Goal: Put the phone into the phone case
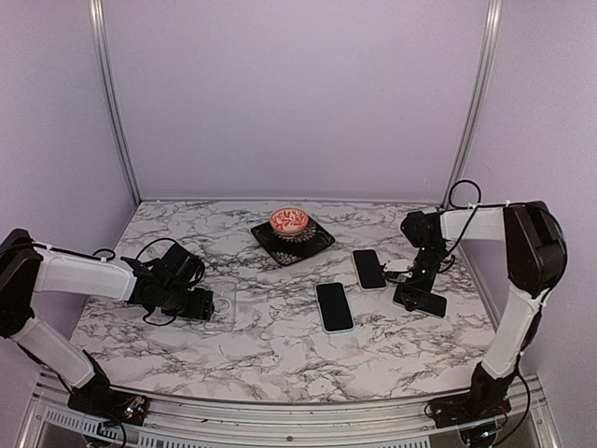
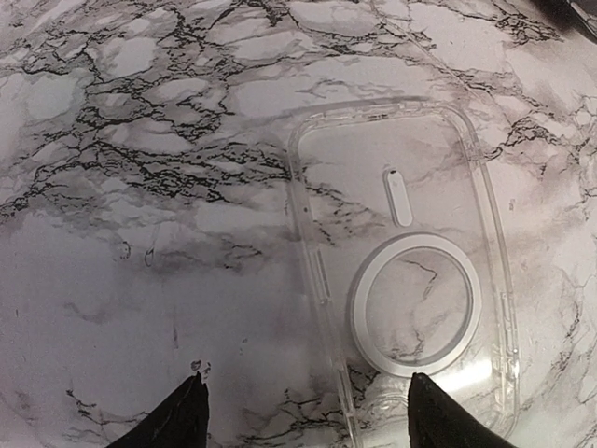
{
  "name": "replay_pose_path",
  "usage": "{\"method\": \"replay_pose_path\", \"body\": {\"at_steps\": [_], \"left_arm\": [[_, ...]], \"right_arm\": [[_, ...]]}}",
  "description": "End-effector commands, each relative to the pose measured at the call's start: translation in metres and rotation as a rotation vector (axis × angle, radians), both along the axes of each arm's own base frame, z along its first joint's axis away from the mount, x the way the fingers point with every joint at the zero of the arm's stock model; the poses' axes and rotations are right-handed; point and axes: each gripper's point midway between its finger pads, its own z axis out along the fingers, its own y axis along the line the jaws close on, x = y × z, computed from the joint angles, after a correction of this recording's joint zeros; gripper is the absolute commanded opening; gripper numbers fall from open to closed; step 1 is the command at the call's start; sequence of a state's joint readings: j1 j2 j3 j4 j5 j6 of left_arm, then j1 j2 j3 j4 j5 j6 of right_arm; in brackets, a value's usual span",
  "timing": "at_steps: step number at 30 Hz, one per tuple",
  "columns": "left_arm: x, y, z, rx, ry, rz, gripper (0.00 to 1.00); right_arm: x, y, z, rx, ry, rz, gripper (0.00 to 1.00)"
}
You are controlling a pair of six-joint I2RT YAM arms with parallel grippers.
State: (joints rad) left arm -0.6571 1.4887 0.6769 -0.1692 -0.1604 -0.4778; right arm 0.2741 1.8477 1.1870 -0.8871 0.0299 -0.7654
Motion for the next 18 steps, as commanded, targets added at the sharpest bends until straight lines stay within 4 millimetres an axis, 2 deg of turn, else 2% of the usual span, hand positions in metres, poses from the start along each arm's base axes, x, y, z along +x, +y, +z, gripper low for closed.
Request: {"method": "replay_pose_path", "body": {"at_steps": [1, 8, 12, 18], "left_arm": [[0.0, -0.004, 0.014, -0.031, -0.024, -0.023, 0.74], [-0.001, -0.002, 0.021, -0.042, -0.039, -0.014, 0.75], [-0.004, 0.004, 0.019, -0.031, -0.037, 0.012, 0.75], [-0.011, 0.02, 0.012, 0.011, -0.026, 0.064, 0.74]], "right_arm": [[-0.011, 0.012, -0.019, -0.031, 0.042, 0.006, 0.75], [-0.009, 0.014, -0.015, -0.064, 0.023, 0.014, 0.52], [-0.004, 0.024, -0.006, -0.041, -0.007, 0.025, 0.5], [0.014, 0.044, 0.026, 0.069, -0.135, 0.02, 0.43]]}}
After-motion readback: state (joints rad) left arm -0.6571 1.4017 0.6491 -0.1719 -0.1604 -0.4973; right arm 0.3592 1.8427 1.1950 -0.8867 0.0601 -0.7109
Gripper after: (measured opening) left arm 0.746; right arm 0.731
